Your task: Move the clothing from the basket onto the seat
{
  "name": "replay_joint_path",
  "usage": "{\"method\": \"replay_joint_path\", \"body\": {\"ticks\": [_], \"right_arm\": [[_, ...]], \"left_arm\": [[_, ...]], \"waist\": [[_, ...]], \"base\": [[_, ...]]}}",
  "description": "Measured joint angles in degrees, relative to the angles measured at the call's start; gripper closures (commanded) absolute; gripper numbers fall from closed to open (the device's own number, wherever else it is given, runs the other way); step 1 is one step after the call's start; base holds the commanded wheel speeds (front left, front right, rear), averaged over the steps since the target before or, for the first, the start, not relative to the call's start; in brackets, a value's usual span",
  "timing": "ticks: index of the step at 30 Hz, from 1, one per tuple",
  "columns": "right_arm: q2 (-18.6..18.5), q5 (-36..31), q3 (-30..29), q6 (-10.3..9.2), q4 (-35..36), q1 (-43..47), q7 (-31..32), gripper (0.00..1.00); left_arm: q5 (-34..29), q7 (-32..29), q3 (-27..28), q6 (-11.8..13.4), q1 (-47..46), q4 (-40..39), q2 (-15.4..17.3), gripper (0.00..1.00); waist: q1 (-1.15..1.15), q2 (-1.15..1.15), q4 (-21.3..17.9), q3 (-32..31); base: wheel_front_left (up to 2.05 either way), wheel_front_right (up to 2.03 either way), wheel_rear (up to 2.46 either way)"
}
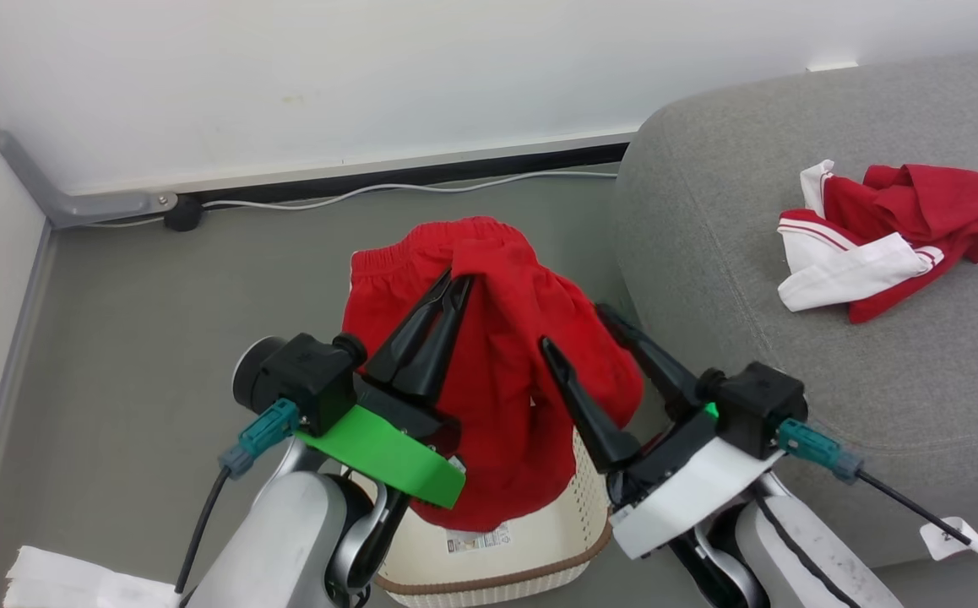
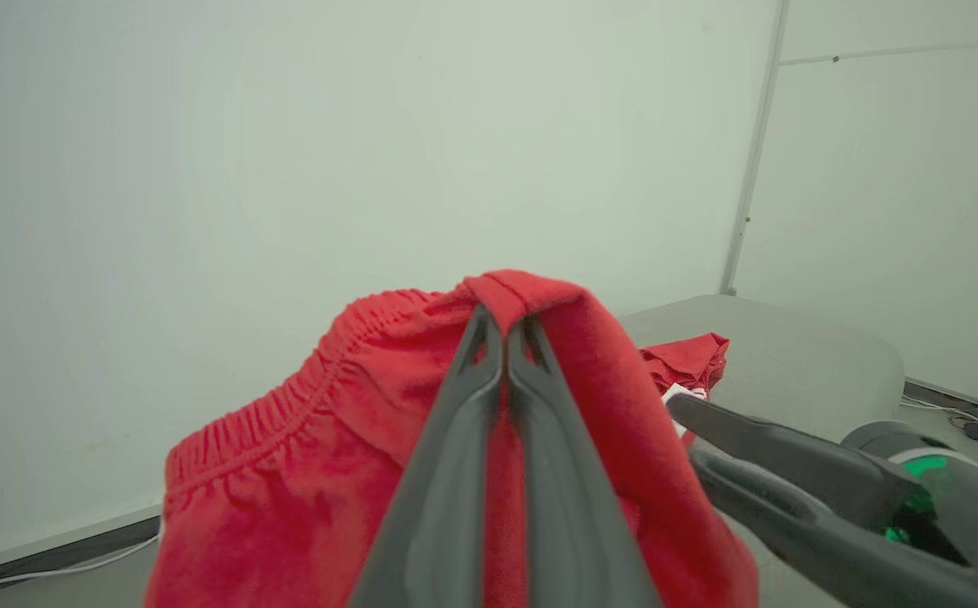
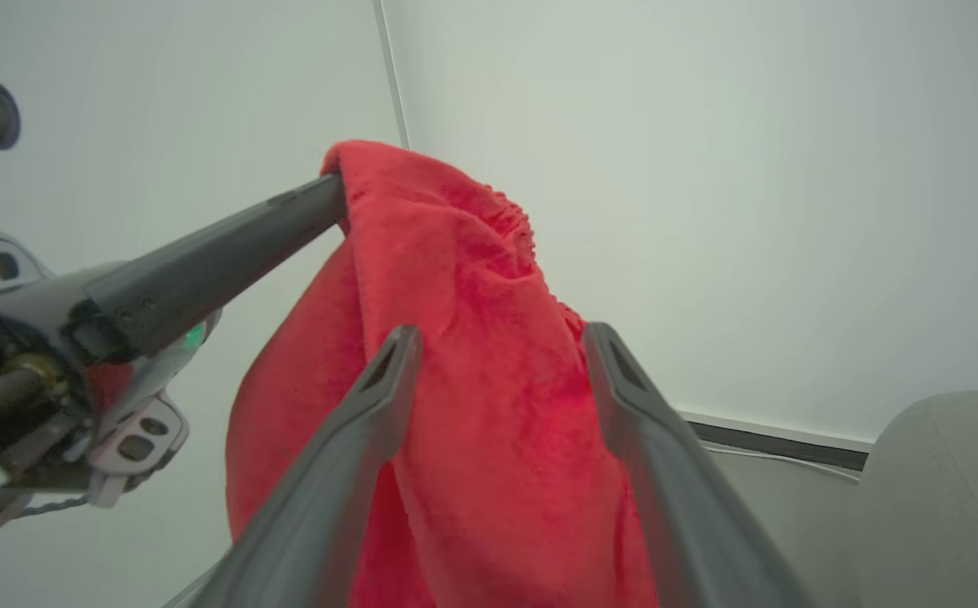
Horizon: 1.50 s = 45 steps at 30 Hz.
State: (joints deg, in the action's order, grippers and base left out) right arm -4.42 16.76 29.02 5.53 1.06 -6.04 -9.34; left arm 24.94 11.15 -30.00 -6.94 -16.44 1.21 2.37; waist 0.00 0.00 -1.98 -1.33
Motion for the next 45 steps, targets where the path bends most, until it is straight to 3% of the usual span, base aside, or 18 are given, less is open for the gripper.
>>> {"method": "replay_joint_path", "body": {"ticks": [18, 19, 21, 34, 36, 37, 38, 45], "right_arm": [[0.85, 1.44, 12.1, 1.0, -5.7, -5.98, 2.85, 0.0], [0.82, 1.35, 12.4, 1.0, -6.27, -6.51, 2.86, 0.41], [0.83, 1.47, 12.61, 1.0, -7.17, -7.3, 2.86, 1.0], [0.81, 6.95, 13.94, 1.0, -8.6, -9.53, 0.79, 1.0], [0.81, 7.3, 13.93, 1.0, -8.59, -10.19, 0.21, 1.0], [0.8, 7.5, 13.96, 1.0, -8.59, -10.6, 0.01, 1.0], [0.8, 7.67, 14.04, 1.01, -8.59, -11.01, -0.24, 1.0], [0.79, 7.68, 12.39, 1.0, -9.48, -12.99, -1.62, 1.0]], "left_arm": [[-0.43, -0.26, -1.57, 0.16, -0.15, -2.82, 0.08, 1.0], [-0.43, -0.26, -1.59, 0.16, -0.16, -3.01, 0.09, 1.0], [-0.43, -0.26, -1.63, 0.31, -0.18, -3.44, 0.09, 1.0], [-0.42, -0.32, -1.62, 1.0, -0.2, -4.04, 0.1, 1.0], [-0.42, -0.35, -1.6, 1.15, -0.2, -4.07, 0.12, 0.63], [-0.42, -0.44, -1.53, 1.25, -0.2, -4.14, 0.23, 0.15], [-0.42, -0.44, -1.32, 1.51, -0.2, -4.31, 0.36, 0.0], [-0.83, -0.43, -1.52, 1.88, -0.2, -5.0, 0.75, 0.0]], "waist": [[0.0, 0.0, 2.34, 0.57], [0.0, 0.0, 2.4, 0.59], [0.0, 0.0, 2.5, 0.65], [0.0, 0.0, 2.74, 0.96], [0.0, 0.0, 2.67, 1.0], [0.0, 0.0, 2.6, 1.03], [0.0, 0.0, 2.47, 1.06], [0.0, 0.0, 1.94, 1.15]], "base": [[0.0, 0.0, 0.0], [0.0, 0.0, 0.0], [0.0, 0.0, 0.0], [0.0, 0.0, 0.0], [0.0, 0.0, 0.0], [0.0, 0.0, 0.0], [0.0, 0.0, 0.0], [0.0, 0.0, 0.0]]}}
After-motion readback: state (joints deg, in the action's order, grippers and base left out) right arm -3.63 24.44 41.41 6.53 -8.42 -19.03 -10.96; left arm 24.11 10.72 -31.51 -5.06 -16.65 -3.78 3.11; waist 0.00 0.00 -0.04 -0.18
